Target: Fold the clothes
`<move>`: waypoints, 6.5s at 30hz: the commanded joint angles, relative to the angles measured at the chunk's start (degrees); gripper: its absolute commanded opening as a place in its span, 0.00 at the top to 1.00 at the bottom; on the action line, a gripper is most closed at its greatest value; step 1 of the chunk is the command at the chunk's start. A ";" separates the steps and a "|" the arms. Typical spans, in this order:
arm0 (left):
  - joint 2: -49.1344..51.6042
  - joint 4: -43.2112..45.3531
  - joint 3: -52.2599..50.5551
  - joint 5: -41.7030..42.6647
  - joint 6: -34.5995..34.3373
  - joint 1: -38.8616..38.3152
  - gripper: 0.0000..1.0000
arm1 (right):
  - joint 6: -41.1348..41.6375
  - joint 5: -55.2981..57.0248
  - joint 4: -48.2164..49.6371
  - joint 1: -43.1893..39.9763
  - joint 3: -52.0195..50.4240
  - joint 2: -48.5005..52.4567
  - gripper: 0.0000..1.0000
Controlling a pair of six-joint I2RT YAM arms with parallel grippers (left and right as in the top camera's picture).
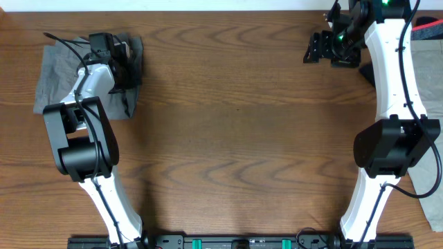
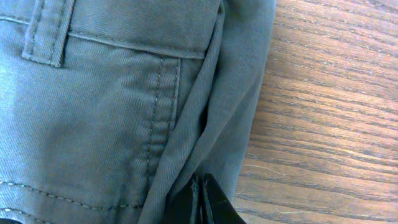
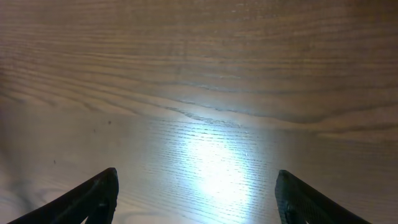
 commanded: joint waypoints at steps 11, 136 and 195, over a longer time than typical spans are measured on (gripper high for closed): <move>4.31 1.16 0.15 -0.70 0.52 2.84 0.94 | -1.11 -0.22 -0.22 1.25 0.66 -0.17 0.21; -12.74 -5.53 0.33 -3.06 -6.23 6.32 0.32 | -2.25 0.20 0.28 1.29 0.66 -0.17 0.21; -17.35 -12.11 -0.39 11.91 -6.38 10.62 0.62 | -1.11 -0.26 0.90 3.58 0.66 -0.17 0.23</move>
